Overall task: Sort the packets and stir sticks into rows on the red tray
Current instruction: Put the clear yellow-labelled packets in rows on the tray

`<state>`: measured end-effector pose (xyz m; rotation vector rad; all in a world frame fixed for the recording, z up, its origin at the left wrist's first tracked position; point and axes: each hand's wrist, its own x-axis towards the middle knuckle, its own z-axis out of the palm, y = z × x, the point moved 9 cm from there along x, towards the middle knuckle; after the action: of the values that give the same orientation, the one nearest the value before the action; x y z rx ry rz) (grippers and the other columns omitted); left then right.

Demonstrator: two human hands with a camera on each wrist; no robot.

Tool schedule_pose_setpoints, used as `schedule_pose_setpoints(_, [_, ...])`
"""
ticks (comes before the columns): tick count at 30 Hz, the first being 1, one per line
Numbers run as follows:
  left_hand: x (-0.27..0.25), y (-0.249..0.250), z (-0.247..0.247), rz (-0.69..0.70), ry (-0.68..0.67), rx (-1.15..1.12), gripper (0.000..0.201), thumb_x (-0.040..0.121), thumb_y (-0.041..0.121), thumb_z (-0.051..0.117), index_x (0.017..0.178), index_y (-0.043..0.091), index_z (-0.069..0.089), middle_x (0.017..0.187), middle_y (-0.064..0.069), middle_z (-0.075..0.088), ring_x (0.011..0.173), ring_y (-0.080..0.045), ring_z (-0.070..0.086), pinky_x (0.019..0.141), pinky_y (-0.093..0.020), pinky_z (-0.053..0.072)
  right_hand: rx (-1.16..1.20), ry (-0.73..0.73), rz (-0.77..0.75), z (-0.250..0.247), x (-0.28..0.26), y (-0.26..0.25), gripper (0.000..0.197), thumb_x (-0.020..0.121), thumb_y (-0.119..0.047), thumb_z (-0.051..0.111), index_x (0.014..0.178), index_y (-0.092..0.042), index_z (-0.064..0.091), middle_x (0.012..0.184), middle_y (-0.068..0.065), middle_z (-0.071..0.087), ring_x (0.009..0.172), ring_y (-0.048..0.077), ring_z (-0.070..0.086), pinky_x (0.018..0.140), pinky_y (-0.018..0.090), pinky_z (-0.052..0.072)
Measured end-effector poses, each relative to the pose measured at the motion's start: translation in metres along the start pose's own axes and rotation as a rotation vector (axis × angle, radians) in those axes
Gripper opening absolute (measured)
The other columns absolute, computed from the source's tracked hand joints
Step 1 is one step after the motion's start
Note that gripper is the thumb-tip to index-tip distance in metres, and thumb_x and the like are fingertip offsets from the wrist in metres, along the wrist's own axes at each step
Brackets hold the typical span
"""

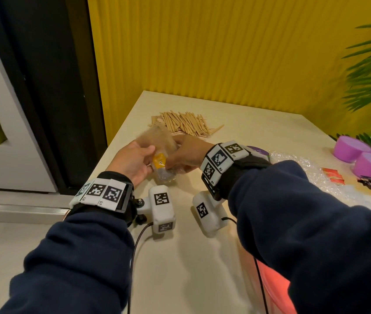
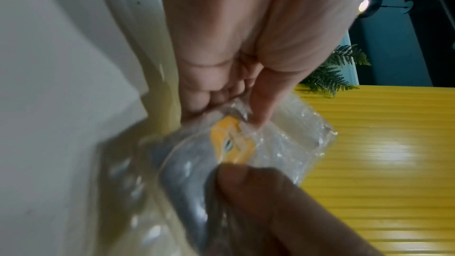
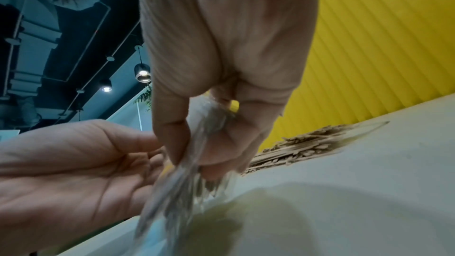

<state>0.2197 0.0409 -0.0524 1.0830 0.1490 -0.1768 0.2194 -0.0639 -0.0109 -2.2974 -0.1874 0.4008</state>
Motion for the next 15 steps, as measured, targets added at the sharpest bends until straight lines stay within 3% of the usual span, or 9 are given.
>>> schedule_pose_setpoints(3, [0.002, 0.001, -0.009, 0.024, 0.070, 0.117, 0.024, 0.091, -0.005, 0.047, 0.103, 0.014, 0.054, 0.114, -0.012, 0.059, 0.094, -0.019, 0.061, 0.073, -0.029, 0.052, -0.238, 0.031, 0.026, -0.012, -0.002, -0.001, 0.031, 0.073, -0.006, 0.070, 0.102, -0.010, 0.059, 0.083, 0.007, 0.060, 0.074, 0.020, 0.058, 0.070, 0.032, 0.055])
schedule_pose_setpoints(5, [0.002, 0.007, -0.013, 0.078, 0.096, 0.252, 0.026, 0.086, -0.007, 0.053, 0.092, 0.019, 0.055, 0.110, -0.009, 0.059, 0.085, -0.016, 0.058, 0.068, -0.026, 0.049, -0.514, 0.071, 0.022, -0.021, -0.002, -0.006, 0.035, 0.075, -0.010, 0.067, 0.109, -0.005, 0.059, 0.089, 0.010, 0.060, 0.079, 0.021, 0.057, 0.065, 0.028, 0.051])
schedule_pose_setpoints(7, [0.002, 0.011, -0.012, 0.121, 0.079, 0.412, 0.030, 0.082, -0.005, 0.060, 0.095, 0.022, 0.059, 0.111, -0.006, 0.060, 0.093, -0.020, 0.060, 0.078, -0.034, 0.052, -0.698, 0.052, 0.011, -0.021, -0.002, -0.011, 0.043, 0.077, -0.013, 0.066, 0.119, -0.005, 0.057, 0.096, 0.011, 0.061, 0.079, 0.020, 0.055, 0.062, 0.025, 0.047])
schedule_pose_setpoints(8, [0.001, 0.010, -0.009, 0.119, 0.057, 0.468, 0.031, 0.081, -0.004, 0.062, 0.099, 0.022, 0.061, 0.113, -0.005, 0.061, 0.098, -0.022, 0.060, 0.081, -0.036, 0.052, -0.739, 0.031, 0.003, -0.020, -0.003, -0.013, 0.041, 0.078, -0.014, 0.066, 0.117, -0.006, 0.057, 0.090, 0.007, 0.059, 0.071, 0.017, 0.052, 0.056, 0.023, 0.043])
schedule_pose_setpoints(10, [-0.002, 0.005, -0.003, 0.089, -0.002, 0.497, 0.036, 0.083, -0.005, 0.059, 0.110, 0.019, 0.061, 0.116, -0.005, 0.061, 0.089, -0.017, 0.061, 0.079, -0.033, 0.052, -0.775, -0.020, 0.019, -0.016, -0.004, -0.011, 0.032, 0.081, -0.015, 0.064, 0.112, -0.010, 0.055, 0.087, 0.003, 0.054, 0.062, 0.012, 0.047, 0.049, 0.019, 0.038])
schedule_pose_setpoints(12, [-0.003, 0.003, 0.002, 0.082, -0.043, 0.490, 0.036, 0.085, -0.009, 0.052, 0.110, 0.016, 0.061, 0.119, -0.007, 0.061, 0.078, -0.010, 0.058, 0.075, -0.026, 0.050, -0.768, -0.105, 0.056, -0.008, -0.005, -0.003, 0.039, 0.084, -0.017, 0.064, 0.120, -0.011, 0.050, 0.098, 0.004, 0.051, 0.074, 0.014, 0.050, 0.047, 0.018, 0.041])
schedule_pose_setpoints(14, [-0.003, 0.001, 0.004, 0.076, -0.066, 0.478, 0.037, 0.085, -0.013, 0.049, 0.101, 0.017, 0.063, 0.119, -0.008, 0.060, 0.091, -0.017, 0.060, 0.068, -0.023, 0.047, -0.747, -0.179, 0.087, -0.001, -0.006, 0.005, 0.049, 0.083, -0.020, 0.067, 0.126, -0.011, 0.044, 0.105, 0.005, 0.049, 0.086, 0.017, 0.051, 0.053, 0.022, 0.045])
schedule_pose_setpoints(15, [-0.003, 0.000, 0.005, 0.071, -0.067, 0.474, 0.038, 0.084, -0.014, 0.048, 0.100, 0.018, 0.063, 0.119, -0.008, 0.060, 0.099, -0.021, 0.059, 0.070, -0.025, 0.048, -0.723, -0.197, 0.103, 0.001, -0.007, 0.007, 0.053, 0.082, -0.020, 0.070, 0.126, -0.012, 0.043, 0.106, 0.004, 0.049, 0.088, 0.018, 0.051, 0.059, 0.024, 0.046])
